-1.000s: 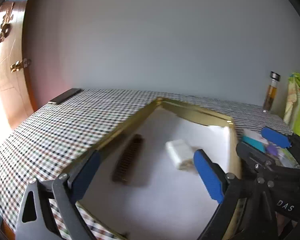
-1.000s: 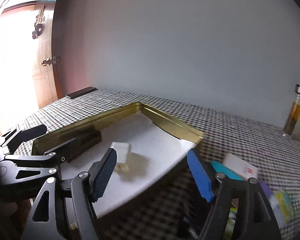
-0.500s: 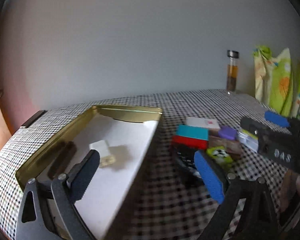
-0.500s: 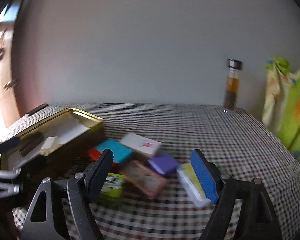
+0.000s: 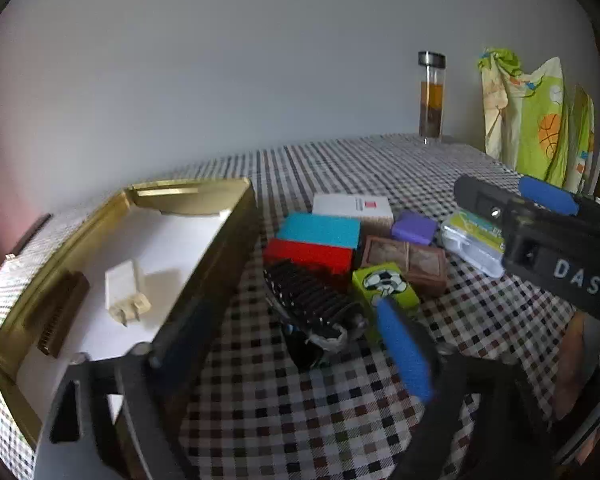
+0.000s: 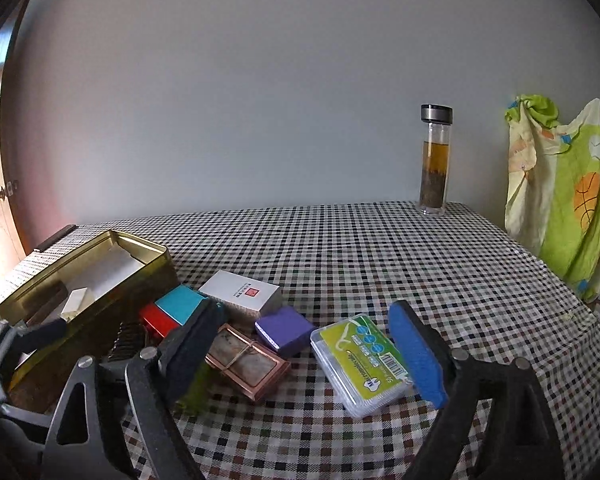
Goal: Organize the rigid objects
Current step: 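Move both grippers back toward the remaining objects beside the tin, then grasp the black ribbed clip with the left gripper while the right gripper grasps the green soccer-print block, then lift the black clip with the left gripper while the right gripper lifts the green block toward the tin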
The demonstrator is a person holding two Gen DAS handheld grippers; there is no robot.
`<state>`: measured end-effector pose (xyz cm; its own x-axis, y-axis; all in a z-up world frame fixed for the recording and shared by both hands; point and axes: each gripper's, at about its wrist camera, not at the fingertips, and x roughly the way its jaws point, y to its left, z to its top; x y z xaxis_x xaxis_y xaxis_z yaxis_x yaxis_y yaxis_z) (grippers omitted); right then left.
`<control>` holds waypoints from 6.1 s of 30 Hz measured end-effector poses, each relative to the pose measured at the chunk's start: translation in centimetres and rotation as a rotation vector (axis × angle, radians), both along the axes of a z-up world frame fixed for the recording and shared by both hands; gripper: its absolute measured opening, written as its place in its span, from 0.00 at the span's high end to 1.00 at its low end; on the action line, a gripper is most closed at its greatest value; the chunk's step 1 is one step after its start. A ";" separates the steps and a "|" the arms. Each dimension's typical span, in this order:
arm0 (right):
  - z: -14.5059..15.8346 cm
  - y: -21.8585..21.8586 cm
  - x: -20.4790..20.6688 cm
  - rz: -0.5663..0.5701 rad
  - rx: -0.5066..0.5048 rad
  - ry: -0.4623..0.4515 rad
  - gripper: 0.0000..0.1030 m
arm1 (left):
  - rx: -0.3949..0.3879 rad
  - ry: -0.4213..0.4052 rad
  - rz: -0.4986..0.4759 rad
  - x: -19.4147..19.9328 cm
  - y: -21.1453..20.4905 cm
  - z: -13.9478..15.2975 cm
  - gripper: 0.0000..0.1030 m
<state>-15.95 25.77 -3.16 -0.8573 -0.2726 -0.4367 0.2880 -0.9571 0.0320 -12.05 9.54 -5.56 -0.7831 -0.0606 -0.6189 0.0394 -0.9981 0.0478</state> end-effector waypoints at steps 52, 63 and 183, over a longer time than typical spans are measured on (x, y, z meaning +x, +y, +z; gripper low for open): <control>-2.8 -6.3 0.9 0.206 0.116 -0.192 0.32 | 0.090 -0.104 0.023 -0.5 -4.9 -0.9 0.76; -4.0 -8.4 -0.2 0.247 0.173 -0.287 0.67 | 0.103 -0.096 0.035 -1.6 -5.6 -0.9 0.76; 1.1 -14.9 6.7 0.389 -0.028 0.151 0.67 | 0.086 0.312 0.273 6.8 -13.8 2.7 0.76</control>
